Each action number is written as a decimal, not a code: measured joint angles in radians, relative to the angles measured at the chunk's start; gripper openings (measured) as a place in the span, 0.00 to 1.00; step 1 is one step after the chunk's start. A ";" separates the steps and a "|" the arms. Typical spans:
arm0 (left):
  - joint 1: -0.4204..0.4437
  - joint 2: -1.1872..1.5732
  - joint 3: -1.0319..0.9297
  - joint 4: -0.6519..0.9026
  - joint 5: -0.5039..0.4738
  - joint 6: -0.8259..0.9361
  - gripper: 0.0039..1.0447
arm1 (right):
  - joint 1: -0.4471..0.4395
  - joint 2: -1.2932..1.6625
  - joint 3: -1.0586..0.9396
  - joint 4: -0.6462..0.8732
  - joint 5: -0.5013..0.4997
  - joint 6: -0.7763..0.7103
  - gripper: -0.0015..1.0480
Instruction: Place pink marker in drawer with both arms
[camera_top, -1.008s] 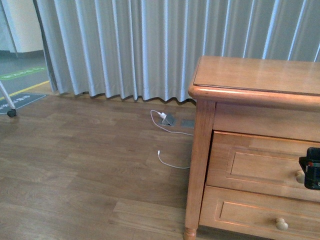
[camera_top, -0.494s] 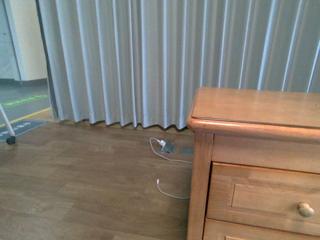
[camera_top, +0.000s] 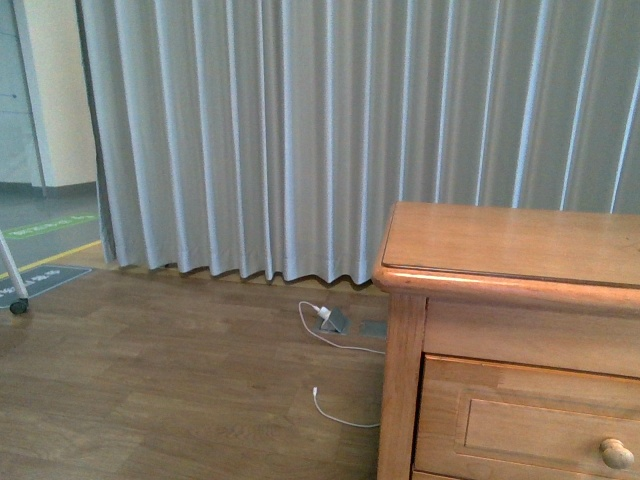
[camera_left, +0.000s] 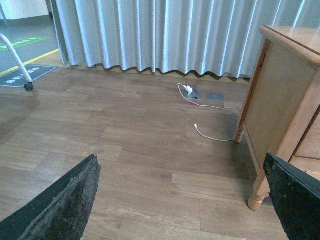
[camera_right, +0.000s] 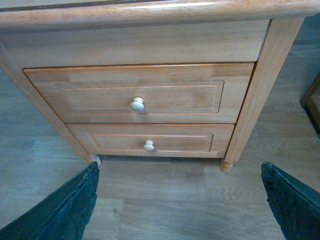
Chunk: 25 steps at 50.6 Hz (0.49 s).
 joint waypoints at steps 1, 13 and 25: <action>0.000 0.000 0.000 0.000 0.000 0.000 0.94 | 0.000 0.000 0.000 0.000 0.000 0.000 0.92; 0.000 0.000 0.000 0.000 0.000 0.000 0.94 | 0.132 -0.157 -0.186 0.411 0.067 0.066 0.53; 0.000 0.000 0.000 0.000 0.000 0.000 0.94 | 0.273 -0.273 -0.234 0.340 0.202 0.069 0.14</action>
